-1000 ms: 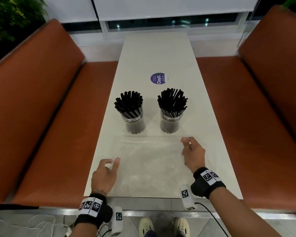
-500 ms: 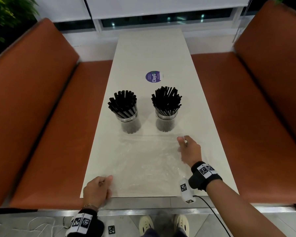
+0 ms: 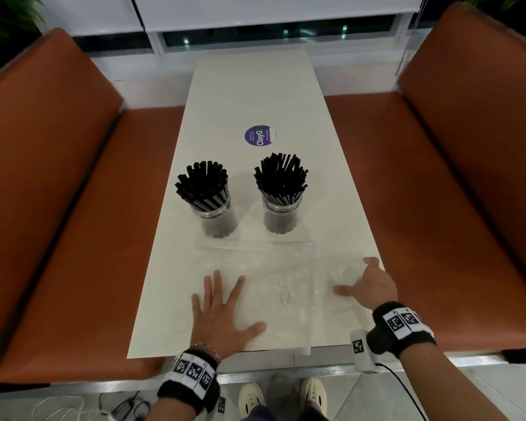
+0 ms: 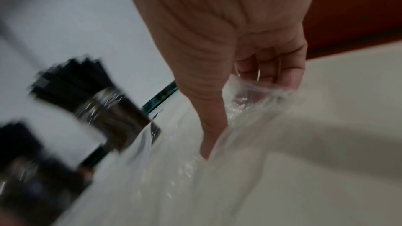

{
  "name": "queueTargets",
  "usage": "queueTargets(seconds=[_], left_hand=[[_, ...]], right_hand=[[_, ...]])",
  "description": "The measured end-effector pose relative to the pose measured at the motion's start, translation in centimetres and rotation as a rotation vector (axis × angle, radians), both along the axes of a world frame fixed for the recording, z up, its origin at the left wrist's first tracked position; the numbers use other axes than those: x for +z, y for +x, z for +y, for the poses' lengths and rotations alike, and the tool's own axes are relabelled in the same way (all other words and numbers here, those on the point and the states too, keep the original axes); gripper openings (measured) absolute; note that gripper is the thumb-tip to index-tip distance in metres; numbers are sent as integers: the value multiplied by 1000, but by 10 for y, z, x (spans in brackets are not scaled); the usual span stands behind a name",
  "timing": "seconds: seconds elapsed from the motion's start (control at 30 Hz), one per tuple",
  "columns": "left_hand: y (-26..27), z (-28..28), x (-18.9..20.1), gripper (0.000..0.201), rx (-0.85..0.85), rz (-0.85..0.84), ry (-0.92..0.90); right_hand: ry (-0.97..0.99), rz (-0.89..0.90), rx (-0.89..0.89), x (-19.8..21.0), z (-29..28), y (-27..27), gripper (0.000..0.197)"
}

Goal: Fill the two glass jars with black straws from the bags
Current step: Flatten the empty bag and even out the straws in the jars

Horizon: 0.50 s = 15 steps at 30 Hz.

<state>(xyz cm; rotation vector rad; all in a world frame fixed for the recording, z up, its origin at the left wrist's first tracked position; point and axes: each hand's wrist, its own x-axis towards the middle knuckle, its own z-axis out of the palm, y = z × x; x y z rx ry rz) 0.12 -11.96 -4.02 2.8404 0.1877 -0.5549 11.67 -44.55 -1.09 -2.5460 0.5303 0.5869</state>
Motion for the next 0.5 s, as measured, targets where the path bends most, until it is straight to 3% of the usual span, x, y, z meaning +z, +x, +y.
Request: queueTargets(seconds=[0.13, 0.2, 0.33, 0.5], left_hand=[[3, -13, -6, 133, 60, 84, 42], [4, -17, -4, 140, 83, 96, 28], [5, -20, -3, 149, 117, 121, 31], [10, -24, -2, 148, 137, 159, 32]], right_hand=[[296, 41, -155, 6, -24, 3, 43], [394, 4, -175, 26, -44, 0, 22], [436, -99, -131, 97, -81, -7, 13], [540, -234, 2, 185, -114, -24, 18]])
